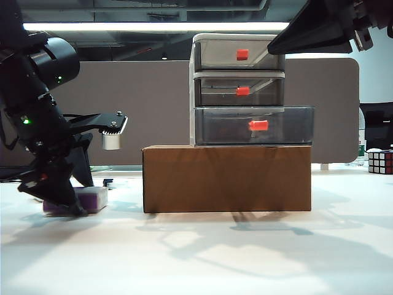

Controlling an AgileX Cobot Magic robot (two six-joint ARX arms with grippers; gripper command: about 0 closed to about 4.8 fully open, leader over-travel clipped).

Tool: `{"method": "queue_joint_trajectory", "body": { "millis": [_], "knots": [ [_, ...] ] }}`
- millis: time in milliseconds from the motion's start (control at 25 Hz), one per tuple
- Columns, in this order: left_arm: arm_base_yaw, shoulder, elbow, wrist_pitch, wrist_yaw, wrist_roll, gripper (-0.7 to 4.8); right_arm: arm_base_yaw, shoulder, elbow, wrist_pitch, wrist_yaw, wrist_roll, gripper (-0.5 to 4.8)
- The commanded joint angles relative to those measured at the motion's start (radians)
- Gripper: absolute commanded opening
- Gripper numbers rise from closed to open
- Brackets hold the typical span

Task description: Open the third layer of the drawer on the table, pick up a pack of napkins on the table and put it in, and finally close the drawer.

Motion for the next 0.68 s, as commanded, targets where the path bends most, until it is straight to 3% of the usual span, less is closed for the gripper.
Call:
{"method": "queue_joint_trajectory", "body": {
  "millis": [40,120,440,601,681],
  "knots": [
    [0.013,0.002,0.003,0.038,0.005,-0.043,3.58,0.001,-0.009,0.006,-0.021,0.000,-0.023,-0.06],
    [0.026,0.002,0.005,0.026,0.007,-0.055,3.30,0.001,-0.013,0.006,-0.023,0.000,-0.022,-0.06],
    [0.108,0.002,0.005,-0.089,0.113,-0.096,3.30,0.001,-0.016,0.006,-0.018,0.002,-0.023,-0.06],
    [0.121,0.002,0.005,-0.079,0.159,-0.107,3.28,0.001,-0.017,0.006,-0.018,0.002,-0.022,-0.06],
    [0.121,0.002,0.005,-0.066,0.164,-0.129,3.00,0.001,-0.017,0.006,-0.018,0.002,-0.022,-0.06]
  ]
}}
